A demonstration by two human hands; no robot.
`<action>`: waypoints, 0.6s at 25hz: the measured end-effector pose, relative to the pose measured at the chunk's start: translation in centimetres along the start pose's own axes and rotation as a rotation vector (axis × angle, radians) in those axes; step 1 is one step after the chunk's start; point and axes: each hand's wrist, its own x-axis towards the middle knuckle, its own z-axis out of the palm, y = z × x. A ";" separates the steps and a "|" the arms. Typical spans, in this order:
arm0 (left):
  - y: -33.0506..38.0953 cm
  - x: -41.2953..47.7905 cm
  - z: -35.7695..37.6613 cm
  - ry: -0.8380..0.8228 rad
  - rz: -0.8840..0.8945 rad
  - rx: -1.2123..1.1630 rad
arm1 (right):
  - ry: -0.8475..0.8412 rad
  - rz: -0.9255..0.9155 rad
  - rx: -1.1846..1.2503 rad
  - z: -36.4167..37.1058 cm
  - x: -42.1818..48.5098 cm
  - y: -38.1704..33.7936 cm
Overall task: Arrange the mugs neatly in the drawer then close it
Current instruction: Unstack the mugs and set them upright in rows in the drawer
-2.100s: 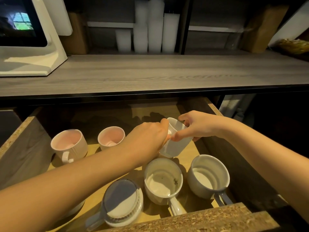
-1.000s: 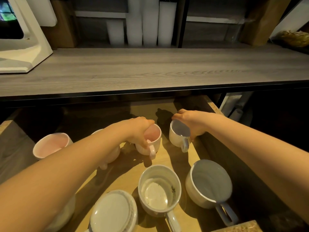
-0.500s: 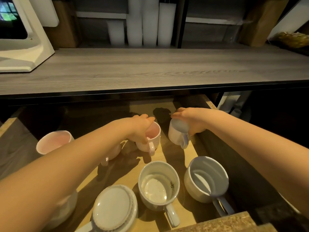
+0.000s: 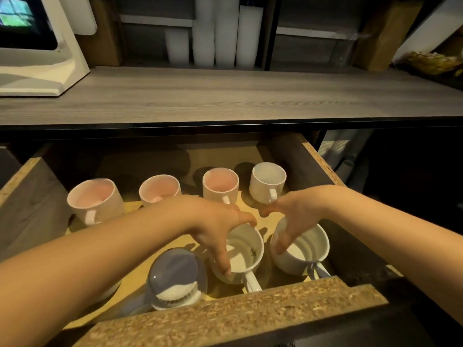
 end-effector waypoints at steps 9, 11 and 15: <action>0.6 1.0 1.3 0.121 0.058 0.208 | 0.054 0.075 -0.067 2.3 0.9 1.4; 0.7 1.1 1.4 0.103 0.070 0.223 | 0.055 0.097 -0.064 2.2 1.0 1.5; 1.0 1.3 1.6 0.091 0.070 0.276 | 0.025 0.115 -0.063 2.0 1.1 1.4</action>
